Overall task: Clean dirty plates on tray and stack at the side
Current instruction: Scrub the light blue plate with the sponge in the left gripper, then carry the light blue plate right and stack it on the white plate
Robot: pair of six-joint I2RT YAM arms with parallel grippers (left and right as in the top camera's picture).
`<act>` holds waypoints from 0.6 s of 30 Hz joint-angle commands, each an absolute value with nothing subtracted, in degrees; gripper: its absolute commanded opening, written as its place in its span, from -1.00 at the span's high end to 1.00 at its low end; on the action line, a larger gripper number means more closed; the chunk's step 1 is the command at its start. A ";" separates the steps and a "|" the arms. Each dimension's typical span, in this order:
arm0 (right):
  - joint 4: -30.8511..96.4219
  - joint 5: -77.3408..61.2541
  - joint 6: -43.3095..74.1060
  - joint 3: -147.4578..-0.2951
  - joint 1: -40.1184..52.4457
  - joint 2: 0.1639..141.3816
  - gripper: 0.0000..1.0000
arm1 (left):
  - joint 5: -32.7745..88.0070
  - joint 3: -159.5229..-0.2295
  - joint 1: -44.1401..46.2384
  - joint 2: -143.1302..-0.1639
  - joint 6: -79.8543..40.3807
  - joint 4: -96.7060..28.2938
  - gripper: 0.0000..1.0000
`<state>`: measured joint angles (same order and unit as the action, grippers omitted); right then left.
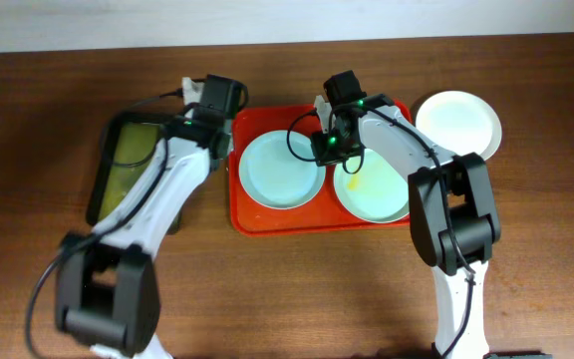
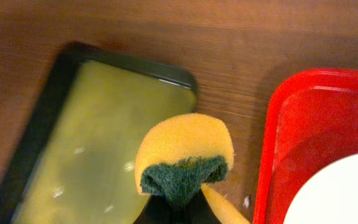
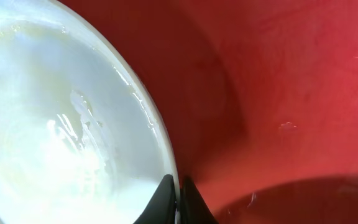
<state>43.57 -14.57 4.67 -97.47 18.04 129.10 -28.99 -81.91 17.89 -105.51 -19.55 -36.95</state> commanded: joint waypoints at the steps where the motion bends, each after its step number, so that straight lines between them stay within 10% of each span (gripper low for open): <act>1: 44.73 -9.80 4.34 -99.74 17.30 125.25 0.92 | -30.41 -81.49 14.70 -96.05 -26.48 -42.98 1.00; 10: 39.59 57.52 -28.42 -103.44 39.35 109.34 0.92 | -18.61 -80.64 -6.17 -92.90 -26.76 -54.57 1.00; 18: 16.38 74.39 -61.30 -103.44 50.78 109.34 0.92 | -18.59 -80.60 -6.17 -92.92 -26.74 -55.05 1.00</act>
